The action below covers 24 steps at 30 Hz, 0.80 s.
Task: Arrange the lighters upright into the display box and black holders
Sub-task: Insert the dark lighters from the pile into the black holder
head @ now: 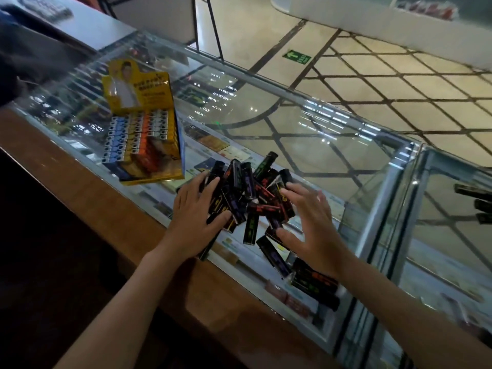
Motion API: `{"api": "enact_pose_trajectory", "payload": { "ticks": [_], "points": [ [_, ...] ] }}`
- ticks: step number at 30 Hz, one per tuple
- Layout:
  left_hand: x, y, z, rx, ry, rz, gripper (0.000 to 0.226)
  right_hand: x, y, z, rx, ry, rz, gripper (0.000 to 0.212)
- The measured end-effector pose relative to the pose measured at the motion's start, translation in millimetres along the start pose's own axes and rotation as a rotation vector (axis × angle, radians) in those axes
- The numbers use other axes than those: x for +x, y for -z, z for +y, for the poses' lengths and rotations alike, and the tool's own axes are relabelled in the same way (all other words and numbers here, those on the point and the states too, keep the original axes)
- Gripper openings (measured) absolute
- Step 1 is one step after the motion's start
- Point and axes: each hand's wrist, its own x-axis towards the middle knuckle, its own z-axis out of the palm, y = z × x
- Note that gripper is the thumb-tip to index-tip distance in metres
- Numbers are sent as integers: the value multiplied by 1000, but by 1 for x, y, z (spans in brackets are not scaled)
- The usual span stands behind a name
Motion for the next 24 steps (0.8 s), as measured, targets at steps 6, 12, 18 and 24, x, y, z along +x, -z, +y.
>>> {"api": "enact_pose_trajectory", "payload": {
  "ticks": [6,12,18,24],
  "points": [
    [-20,-7,15,21,108,43,82,-93,14,0,-97,-72,-65,85],
    [-35,-22,36,141,152,36,83,-78,-19,-20,-280,-179,-126,86],
    [-37,-23,36,164,149,91,82,-38,-36,-32,-336,-184,-132,86],
    [-38,-21,35,148,143,113,83,-14,-50,-34,-383,-208,-124,84]
  ]
}}
